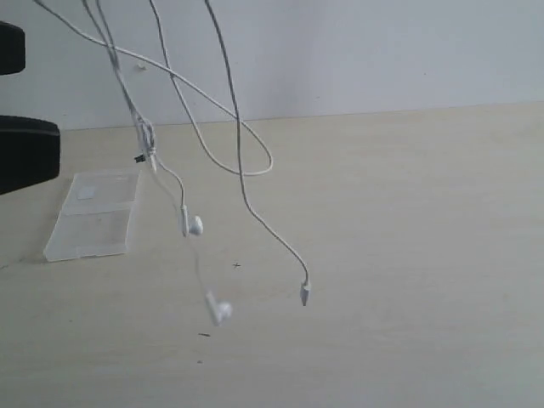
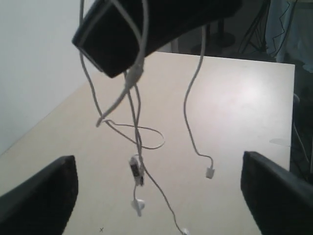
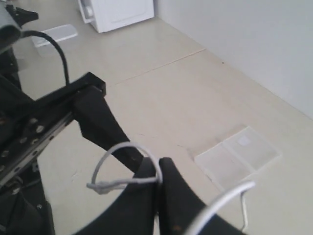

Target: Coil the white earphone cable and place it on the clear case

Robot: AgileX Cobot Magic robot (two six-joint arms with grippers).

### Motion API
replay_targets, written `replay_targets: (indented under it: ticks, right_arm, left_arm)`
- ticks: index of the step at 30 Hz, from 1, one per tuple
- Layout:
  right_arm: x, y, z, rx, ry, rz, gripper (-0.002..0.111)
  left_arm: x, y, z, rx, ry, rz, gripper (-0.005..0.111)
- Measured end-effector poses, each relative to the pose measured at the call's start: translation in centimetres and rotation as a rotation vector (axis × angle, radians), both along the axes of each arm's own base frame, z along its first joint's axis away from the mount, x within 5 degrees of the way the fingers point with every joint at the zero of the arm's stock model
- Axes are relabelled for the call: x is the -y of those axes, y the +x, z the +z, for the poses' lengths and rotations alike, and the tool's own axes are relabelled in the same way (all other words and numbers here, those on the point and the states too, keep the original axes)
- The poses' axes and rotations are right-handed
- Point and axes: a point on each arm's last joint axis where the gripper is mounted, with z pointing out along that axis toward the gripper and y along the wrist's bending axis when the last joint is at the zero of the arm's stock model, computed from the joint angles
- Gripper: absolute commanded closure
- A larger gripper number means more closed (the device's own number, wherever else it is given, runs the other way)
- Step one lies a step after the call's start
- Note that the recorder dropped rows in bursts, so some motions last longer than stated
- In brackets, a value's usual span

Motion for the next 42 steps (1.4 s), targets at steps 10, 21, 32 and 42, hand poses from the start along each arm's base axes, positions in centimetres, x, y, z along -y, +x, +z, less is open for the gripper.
replay_targets:
  ticks: [10, 21, 32, 42]
  right_arm:
    - [-0.26, -0.24, 0.35, -0.038, 0.060, 0.012, 0.108]
    - [-0.63, -0.19, 0.48, -0.064, 0.107, 0.014, 0.108]
    - [-0.87, -0.22, 0.24, -0.067, 0.097, 0.035, 0.108]
    - [-0.86, -0.25, 0.19, -0.065, 0.090, 0.040, 0.108]
  left_arm:
    - [0.06, -0.05, 0.05, -0.005, -0.011, -0.005, 0.021]
    - [0.24, -0.13, 0.41, 0.008, -0.052, -0.021, 0.021]
    - [0.12, 0.08, 0.52, 0.032, -0.050, 0.001, 0.021]
    - [0.04, 0.20, 0.54, 0.041, -0.046, 0.014, 0.021]
